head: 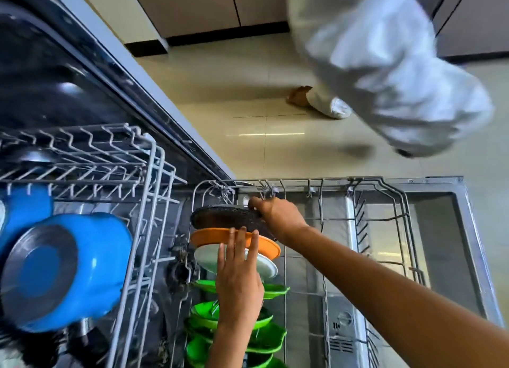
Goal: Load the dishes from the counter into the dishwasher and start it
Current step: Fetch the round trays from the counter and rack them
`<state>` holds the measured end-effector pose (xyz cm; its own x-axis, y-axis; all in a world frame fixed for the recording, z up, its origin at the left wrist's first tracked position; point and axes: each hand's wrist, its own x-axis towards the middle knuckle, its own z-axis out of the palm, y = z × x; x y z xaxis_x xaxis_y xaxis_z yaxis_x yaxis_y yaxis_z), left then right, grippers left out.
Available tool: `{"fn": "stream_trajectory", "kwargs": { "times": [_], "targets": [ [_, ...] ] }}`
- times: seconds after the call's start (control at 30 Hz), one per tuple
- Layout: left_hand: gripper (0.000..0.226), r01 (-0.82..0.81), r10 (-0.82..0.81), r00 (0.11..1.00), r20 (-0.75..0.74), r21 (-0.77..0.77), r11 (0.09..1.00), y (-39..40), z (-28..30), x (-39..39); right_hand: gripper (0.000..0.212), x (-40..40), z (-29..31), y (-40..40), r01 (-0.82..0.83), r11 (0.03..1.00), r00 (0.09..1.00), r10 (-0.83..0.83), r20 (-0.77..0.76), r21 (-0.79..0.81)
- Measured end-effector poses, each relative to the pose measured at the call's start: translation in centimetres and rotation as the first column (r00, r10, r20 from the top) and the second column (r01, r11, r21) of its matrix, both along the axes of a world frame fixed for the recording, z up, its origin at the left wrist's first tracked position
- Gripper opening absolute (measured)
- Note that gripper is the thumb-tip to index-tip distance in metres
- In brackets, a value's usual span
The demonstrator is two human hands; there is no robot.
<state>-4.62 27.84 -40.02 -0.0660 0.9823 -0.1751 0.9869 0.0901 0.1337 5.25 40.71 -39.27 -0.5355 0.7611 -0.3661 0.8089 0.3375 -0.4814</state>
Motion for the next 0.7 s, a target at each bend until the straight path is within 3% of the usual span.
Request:
{"fn": "stream_trajectory", "kwargs": {
  "times": [0.2,0.3,0.4,0.57,0.7],
  "targets": [
    [0.075,0.024,-0.024,0.999,-0.026,0.001,1.000,0.8,-0.2,-0.3,0.031,1.3,-0.5,-0.2,0.109,0.989,0.993,-0.112,-0.024,-0.101],
    [0.071,0.033,-0.034,0.999,-0.022,-0.018,0.999,1.4,-0.2,-0.3,0.041,2.7,-1.2,-1.2,0.195,0.979,0.980,-0.196,-0.014,-0.061],
    [0.068,0.038,-0.038,0.999,-0.006,-0.037,0.999,1.6,-0.1,-0.1,0.037,5.2,-1.1,-3.1,0.312,0.949,0.950,-0.313,-0.005,-0.040],
    [0.072,-0.001,0.000,0.996,0.088,0.009,1.000,0.1,2.1,1.3,0.021,9.1,1.3,-8.3,0.389,0.921,0.896,-0.372,-0.244,0.027],
    [0.066,-0.051,0.029,0.982,0.189,0.109,0.993,-4.6,7.3,4.4,0.018,10.6,7.3,-12.5,0.379,0.922,0.875,-0.328,-0.356,0.081]
  ]
}}
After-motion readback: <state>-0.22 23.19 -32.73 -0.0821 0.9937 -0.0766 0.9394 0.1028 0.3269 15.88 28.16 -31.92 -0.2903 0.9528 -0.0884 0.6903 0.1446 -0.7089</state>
